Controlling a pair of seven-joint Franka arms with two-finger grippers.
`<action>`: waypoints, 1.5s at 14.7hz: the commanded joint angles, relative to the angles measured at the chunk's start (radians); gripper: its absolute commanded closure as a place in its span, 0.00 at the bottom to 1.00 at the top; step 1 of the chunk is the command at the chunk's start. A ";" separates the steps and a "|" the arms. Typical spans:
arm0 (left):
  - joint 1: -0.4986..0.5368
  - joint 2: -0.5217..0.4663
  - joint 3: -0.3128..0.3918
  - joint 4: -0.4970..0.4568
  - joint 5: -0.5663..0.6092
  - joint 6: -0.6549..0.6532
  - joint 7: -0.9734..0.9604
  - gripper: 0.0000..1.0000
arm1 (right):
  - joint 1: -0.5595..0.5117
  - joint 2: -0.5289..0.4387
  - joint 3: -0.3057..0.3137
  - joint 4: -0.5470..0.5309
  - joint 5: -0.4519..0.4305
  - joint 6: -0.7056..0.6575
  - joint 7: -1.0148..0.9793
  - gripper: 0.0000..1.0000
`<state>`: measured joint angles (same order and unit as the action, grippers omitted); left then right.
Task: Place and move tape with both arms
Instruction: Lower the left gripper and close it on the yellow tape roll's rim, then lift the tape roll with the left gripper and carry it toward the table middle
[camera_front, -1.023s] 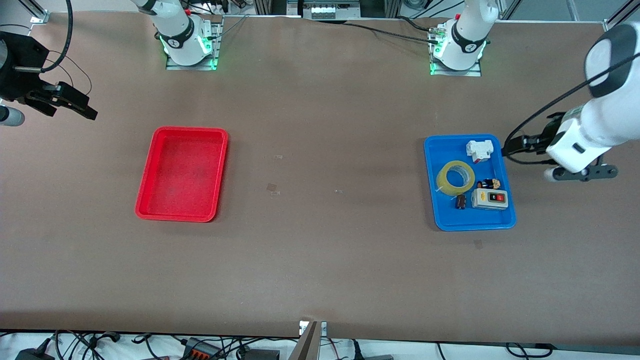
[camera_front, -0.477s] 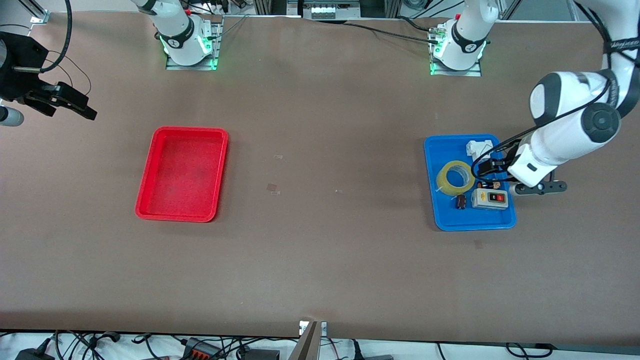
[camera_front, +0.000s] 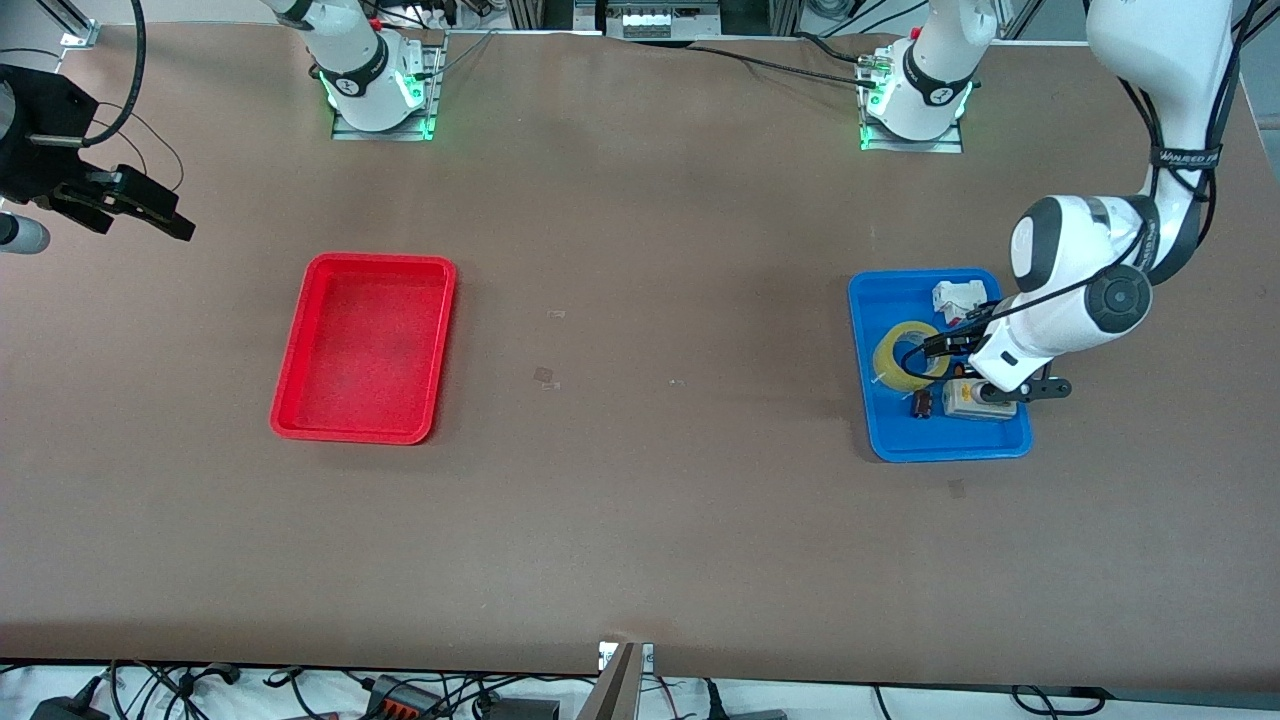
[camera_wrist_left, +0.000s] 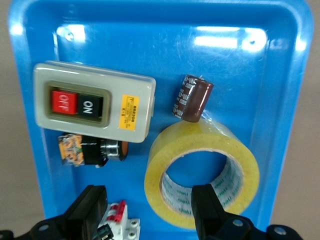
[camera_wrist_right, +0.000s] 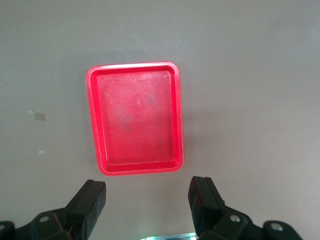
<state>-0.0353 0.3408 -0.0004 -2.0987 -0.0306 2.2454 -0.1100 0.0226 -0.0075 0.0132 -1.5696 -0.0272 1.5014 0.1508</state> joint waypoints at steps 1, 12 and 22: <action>-0.006 0.029 -0.003 0.002 -0.002 0.017 0.013 0.00 | -0.001 -0.006 0.002 -0.003 0.015 0.000 -0.013 0.01; -0.020 0.090 -0.006 0.002 -0.002 0.042 0.013 0.30 | -0.001 -0.006 0.002 -0.003 0.016 0.000 -0.013 0.01; 0.014 0.049 -0.007 0.074 -0.008 -0.108 0.156 0.76 | -0.001 -0.008 0.004 -0.003 0.015 -0.004 -0.014 0.01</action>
<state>-0.0277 0.4282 -0.0026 -2.0698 -0.0305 2.2333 0.0230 0.0231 -0.0069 0.0138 -1.5696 -0.0266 1.5015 0.1507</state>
